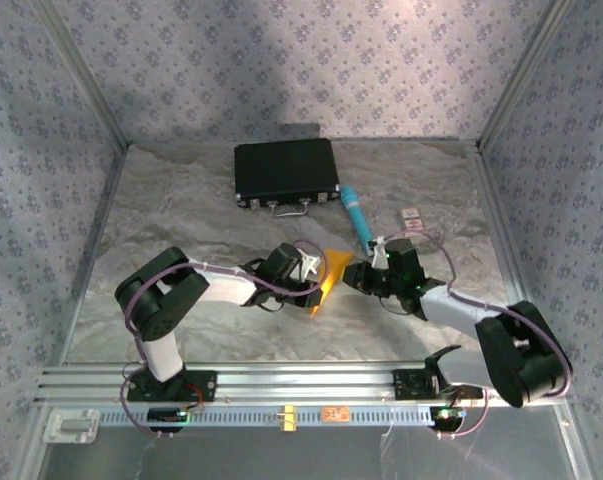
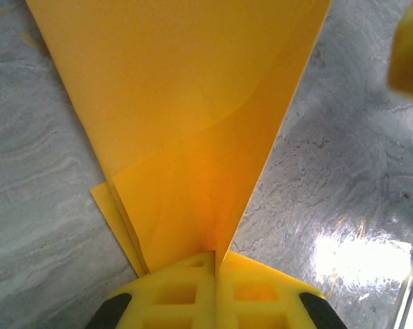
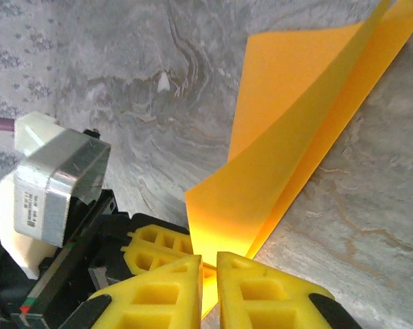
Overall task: Fold a paper plane with a square sheet of paper (pick it up from the middle)
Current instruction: Fold the wing for the fifth time at the center of the table.
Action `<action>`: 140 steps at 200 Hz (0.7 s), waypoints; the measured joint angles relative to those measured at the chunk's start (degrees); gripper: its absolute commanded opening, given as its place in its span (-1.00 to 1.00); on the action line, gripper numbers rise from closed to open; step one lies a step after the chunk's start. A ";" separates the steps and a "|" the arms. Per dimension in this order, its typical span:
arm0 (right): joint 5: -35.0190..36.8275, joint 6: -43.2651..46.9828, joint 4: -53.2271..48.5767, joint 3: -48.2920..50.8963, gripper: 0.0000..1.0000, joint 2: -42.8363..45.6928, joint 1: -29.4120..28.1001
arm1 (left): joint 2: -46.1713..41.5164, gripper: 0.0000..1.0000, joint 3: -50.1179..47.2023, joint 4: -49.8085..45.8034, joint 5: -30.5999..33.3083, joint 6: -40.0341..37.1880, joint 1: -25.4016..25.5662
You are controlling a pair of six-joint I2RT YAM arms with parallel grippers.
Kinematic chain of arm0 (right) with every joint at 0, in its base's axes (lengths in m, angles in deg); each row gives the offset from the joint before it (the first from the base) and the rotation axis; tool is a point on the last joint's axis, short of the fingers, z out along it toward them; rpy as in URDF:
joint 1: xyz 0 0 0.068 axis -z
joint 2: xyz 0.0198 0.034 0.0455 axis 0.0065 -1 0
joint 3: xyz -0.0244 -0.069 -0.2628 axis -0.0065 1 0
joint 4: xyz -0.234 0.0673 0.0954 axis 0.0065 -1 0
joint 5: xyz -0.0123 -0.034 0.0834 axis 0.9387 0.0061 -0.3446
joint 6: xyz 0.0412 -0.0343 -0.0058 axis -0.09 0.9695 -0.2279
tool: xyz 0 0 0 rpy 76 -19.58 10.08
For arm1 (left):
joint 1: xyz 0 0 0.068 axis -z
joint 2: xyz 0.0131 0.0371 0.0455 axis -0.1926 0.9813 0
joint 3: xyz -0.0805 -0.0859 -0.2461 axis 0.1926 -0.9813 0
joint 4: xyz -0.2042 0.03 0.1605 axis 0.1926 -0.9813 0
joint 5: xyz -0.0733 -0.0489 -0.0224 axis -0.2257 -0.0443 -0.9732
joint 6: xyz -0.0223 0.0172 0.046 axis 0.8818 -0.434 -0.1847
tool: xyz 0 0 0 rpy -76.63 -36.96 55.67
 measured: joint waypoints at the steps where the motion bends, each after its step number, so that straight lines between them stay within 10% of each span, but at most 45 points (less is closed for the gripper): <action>1: -0.15 0.02 0.09 -0.09 -0.73 -0.28 0.00 | 0.00 -1.00 -0.02 0.00 -0.04 0.07 0.00; 140: -7.72 2.34 4.24 -6.43 -0.77 -15.10 -0.33 | 0.70 -1.00 -1.99 4.76 -4.24 5.97 -2.05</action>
